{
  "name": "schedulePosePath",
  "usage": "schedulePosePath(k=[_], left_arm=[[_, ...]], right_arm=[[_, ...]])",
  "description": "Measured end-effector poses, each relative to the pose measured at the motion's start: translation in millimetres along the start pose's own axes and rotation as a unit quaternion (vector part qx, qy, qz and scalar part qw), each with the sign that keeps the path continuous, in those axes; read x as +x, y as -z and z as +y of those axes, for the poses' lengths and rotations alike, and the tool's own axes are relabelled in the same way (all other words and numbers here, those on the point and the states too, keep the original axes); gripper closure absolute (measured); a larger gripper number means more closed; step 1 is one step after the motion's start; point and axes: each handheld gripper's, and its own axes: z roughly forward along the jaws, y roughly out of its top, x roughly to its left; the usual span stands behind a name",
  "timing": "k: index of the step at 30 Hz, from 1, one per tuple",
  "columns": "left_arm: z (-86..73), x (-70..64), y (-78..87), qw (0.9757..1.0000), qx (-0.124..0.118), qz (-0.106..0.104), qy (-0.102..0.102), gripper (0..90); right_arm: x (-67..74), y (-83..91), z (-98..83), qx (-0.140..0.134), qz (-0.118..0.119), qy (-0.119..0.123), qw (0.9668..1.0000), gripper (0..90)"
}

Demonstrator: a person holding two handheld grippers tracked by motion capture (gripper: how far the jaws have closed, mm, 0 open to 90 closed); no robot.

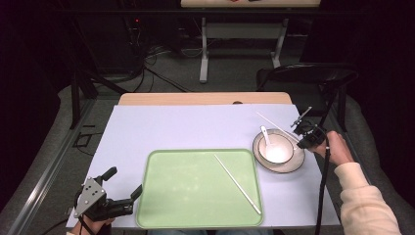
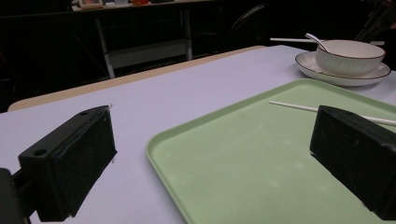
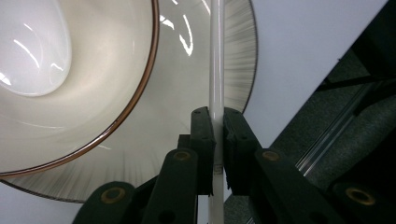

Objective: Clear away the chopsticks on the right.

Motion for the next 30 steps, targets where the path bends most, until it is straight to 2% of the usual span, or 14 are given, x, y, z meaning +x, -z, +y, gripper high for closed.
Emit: schedulePosePath(k=[2, 3, 9, 14, 20, 26, 30], left_arm=[[0.0, 0.0, -0.1, 1.0, 0.0, 0.0, 0.0, 0.0], [0.0, 0.0, -0.1, 1.0, 0.0, 0.0, 0.001, 0.0], [0.0, -0.2, 0.0, 1.0, 0.0, -0.001, 0.0, 0.0], [0.0, -0.2, -0.2, 1.0, 0.001, -0.001, 0.0, 0.0], [0.1, -0.1, 0.1, 1.0, 0.0, -0.001, -0.001, 0.0], [0.1, -0.2, -0.1, 1.0, 0.0, -0.001, -0.001, 0.0], [0.2, -0.4, -0.2, 1.0, 0.0, -0.001, -0.001, 0.0]], right_arm=[[-1.2, 6.0, -0.7, -0.006, -0.008, -0.009, 0.9999, 83.8], [-0.1, 9.4, -1.0, -0.006, -0.01, -0.022, 0.9997, 83.8], [1.0, 28.2, -0.4, -0.026, -0.03, -0.041, 0.9984, 83.8], [6.2, 45.4, 0.5, -0.041, -0.036, -0.053, 0.9971, 83.8], [19.4, 63.7, 1.9, -0.05, -0.044, -0.05, 0.9965, 83.9], [36.5, 78.5, 0.6, -0.07, -0.036, -0.044, 0.9959, 83.9], [54.2, 84.6, 2.1, -0.083, -0.027, -0.031, 0.9957, 83.9]])
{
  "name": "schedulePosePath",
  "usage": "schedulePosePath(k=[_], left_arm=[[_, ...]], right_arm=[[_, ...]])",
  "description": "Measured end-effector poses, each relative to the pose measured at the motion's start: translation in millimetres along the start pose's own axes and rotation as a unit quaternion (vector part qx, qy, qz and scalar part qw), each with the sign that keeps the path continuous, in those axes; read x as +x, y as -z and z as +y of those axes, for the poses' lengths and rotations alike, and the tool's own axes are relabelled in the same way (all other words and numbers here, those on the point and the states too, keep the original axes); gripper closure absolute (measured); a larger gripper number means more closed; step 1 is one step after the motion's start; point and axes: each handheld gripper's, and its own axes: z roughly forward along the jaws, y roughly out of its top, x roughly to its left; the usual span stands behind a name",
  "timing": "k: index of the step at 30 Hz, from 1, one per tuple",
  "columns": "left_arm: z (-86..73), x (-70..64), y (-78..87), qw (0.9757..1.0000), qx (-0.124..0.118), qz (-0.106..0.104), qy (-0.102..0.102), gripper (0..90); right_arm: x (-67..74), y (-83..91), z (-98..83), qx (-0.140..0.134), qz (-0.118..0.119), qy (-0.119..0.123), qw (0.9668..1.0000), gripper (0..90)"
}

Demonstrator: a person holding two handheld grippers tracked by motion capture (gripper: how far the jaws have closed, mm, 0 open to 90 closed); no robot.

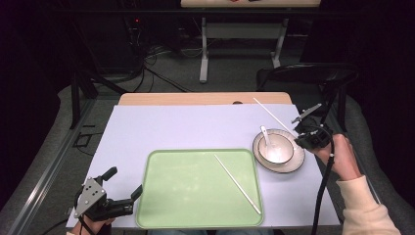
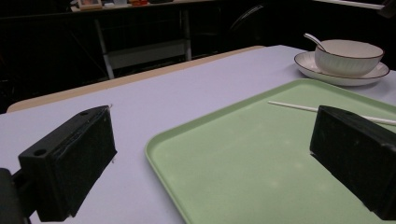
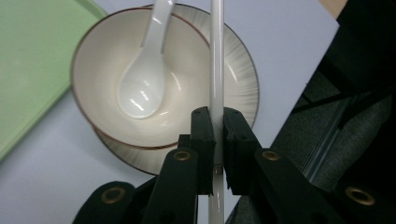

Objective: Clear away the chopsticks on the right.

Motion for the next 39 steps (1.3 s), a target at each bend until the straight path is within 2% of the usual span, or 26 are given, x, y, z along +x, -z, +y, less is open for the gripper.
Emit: schedulePosePath(k=[8, 12, 16, 23, 32, 39], left_arm=[[0.0, -0.1, 0.3, 1.0, 0.0, -0.001, -0.001, 0.0], [0.1, -0.1, 0.3, 1.0, 0.0, -0.001, -0.001, 0.0], [0.3, -0.4, -0.8, 1.0, 0.002, -0.001, -0.002, 0.0], [0.2, -0.8, -0.8, 1.0, -0.001, -0.002, -0.002, 0.0], [0.0, -0.7, -0.2, 1.0, -0.004, 0.0, -0.003, 0.0], [0.0, -1.5, 0.8, 0.9999, -0.006, -0.001, -0.008, 0.0]], right_arm=[[38.9, 1.6, 0.9, 0.006, 0.013, 0.017, 0.9997, 83.8], [54.8, -1.8, -2.5, 0.006, 0.024, 0.033, 0.9991, 83.9], [68.2, -5.1, -6.9, 0.012, 0.026, 0.036, 0.999, 83.9], [85.1, -12.7, -14.0, 0.023, 0.039, 0.044, 0.998, 83.8], [97.1, -19.6, -21.1, 0.027, 0.048, 0.049, 0.9973, 83.8], [112.4, -26.5, -24.1, 0.035, 0.072, 0.064, 0.9948, 83.8]])
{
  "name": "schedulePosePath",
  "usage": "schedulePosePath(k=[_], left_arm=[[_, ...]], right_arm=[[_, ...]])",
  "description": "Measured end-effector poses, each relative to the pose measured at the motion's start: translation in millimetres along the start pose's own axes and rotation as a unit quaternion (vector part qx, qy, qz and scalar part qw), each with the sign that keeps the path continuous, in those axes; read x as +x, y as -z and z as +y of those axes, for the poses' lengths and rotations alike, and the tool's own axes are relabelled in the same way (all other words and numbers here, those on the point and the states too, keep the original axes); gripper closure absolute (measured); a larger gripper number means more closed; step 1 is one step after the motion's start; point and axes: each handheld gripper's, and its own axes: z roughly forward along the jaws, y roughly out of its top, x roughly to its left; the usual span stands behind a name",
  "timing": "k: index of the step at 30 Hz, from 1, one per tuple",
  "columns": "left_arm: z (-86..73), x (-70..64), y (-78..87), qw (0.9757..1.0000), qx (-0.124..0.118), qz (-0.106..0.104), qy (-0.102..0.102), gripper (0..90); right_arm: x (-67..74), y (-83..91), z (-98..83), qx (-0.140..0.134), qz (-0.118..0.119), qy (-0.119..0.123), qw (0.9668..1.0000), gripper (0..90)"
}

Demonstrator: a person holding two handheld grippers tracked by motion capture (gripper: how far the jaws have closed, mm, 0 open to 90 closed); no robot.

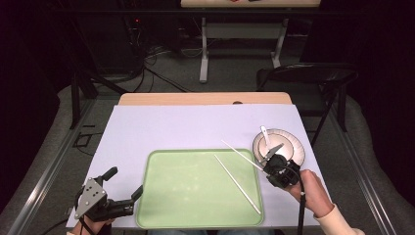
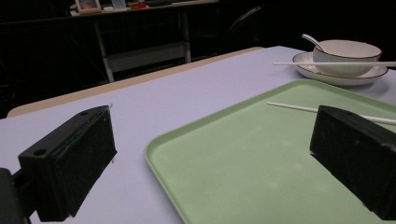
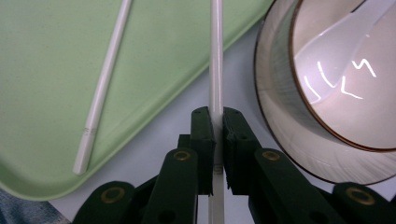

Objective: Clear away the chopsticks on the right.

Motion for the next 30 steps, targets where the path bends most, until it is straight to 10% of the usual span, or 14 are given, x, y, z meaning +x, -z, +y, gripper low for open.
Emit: schedulePosePath(k=[17, 30], left_arm=[[-0.3, 0.2, 0.6, 1.0, -0.001, 0.002, 0.0, 0.0], [-0.2, 0.0, -0.4, 1.0, 0.0, 0.001, 0.001, 0.0]], right_arm=[[25.4, -27.3, 0.3, 0.029, 0.022, -0.014, 0.9992, 83.8], [26.6, -39.7, 4.6, 0.031, 0.042, -0.078, 0.9956, 83.5]])
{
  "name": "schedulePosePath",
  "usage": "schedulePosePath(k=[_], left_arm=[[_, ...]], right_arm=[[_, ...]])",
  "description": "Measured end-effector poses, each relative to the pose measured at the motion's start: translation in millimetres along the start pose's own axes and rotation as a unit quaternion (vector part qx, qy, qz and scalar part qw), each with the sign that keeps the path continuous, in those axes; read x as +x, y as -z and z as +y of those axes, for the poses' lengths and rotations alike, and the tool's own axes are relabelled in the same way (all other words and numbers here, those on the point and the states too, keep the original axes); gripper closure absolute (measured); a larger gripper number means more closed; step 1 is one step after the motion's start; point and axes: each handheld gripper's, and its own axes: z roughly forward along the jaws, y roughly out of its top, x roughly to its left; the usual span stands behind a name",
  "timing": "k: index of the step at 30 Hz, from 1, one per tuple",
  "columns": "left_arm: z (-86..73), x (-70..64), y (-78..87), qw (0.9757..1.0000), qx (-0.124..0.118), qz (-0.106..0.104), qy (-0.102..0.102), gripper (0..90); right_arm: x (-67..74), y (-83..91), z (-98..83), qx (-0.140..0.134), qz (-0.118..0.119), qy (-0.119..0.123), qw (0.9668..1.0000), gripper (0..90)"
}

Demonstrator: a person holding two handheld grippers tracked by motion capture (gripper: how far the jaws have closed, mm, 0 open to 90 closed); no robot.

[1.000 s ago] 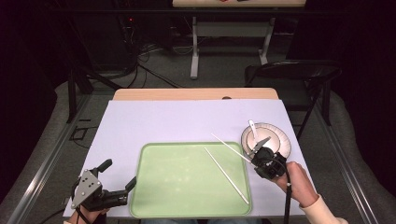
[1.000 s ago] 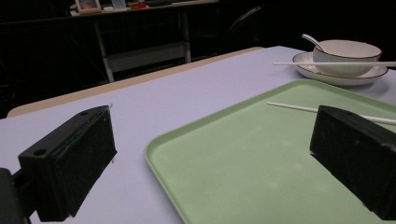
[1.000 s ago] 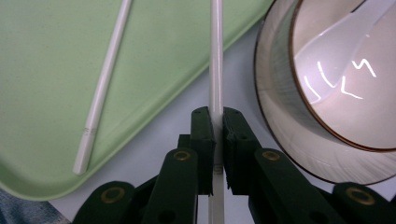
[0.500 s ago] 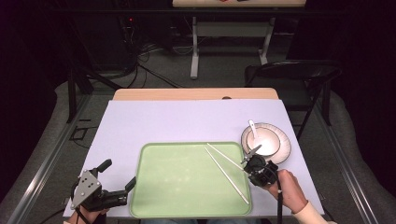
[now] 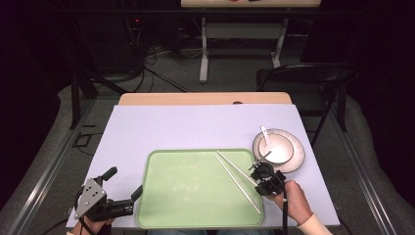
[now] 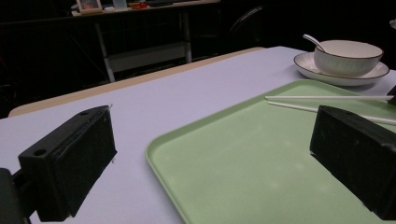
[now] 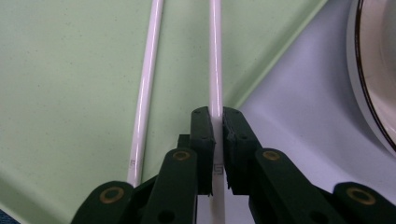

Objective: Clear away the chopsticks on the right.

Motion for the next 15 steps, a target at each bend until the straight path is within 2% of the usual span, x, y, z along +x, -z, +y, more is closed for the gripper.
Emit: schedulePosePath(k=[5, 13, 15], left_arm=[[0.1, -0.1, -0.1, 1.0, 0.0, 0.0, 0.0, 0.0], [0.1, -0.1, 0.0, 1.0, 0.0, -0.001, -0.001, 0.0], [0.1, -0.2, -0.4, 1.0, 0.0, -0.001, -0.001, 0.0]], right_arm=[[6.4, -3.5, 5.3, -0.002, 0.014, -0.005, 0.9999, 83.4], [12.5, -13.6, 9.5, 0.0, 0.017, -0.022, 0.9996, 82.7], [13.2, -15.2, 9.4, -0.01, 0.035, -0.038, 0.9986, 82.3]])
